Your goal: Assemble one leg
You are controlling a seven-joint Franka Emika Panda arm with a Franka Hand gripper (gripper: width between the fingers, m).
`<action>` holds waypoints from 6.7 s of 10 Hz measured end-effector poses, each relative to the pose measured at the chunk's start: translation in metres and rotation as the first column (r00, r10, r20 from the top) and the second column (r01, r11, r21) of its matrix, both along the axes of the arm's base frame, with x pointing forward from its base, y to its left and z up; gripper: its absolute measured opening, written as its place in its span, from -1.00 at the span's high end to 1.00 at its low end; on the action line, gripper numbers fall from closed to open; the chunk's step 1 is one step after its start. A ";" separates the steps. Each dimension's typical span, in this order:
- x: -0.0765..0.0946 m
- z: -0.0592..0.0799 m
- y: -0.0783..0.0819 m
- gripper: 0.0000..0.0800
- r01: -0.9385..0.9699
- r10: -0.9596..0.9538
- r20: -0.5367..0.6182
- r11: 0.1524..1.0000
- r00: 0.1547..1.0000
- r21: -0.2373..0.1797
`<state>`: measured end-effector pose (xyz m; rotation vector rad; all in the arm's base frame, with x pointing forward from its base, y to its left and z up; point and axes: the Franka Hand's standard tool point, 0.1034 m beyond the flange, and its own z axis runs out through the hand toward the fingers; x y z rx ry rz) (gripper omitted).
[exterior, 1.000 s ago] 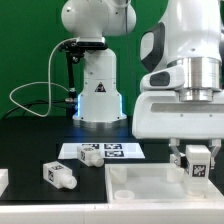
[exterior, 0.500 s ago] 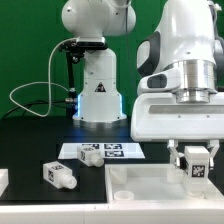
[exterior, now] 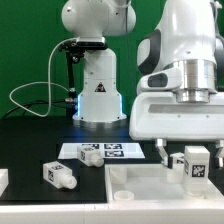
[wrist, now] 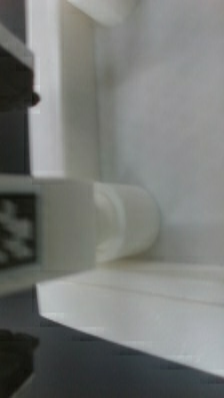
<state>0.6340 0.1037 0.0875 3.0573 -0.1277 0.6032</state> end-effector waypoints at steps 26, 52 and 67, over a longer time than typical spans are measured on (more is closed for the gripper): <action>-0.008 -0.010 0.031 0.87 0.886 -0.792 -0.437 0.463 0.428 0.029; 0.034 0.015 -0.005 -0.62 0.417 -0.357 -0.427 0.907 0.831 0.054; 0.011 0.001 -0.001 0.29 0.916 -0.847 -0.354 0.393 0.395 0.083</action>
Offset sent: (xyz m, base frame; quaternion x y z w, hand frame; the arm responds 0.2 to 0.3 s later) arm 0.0112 0.0283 0.0193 0.1202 -0.2054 0.1348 0.9619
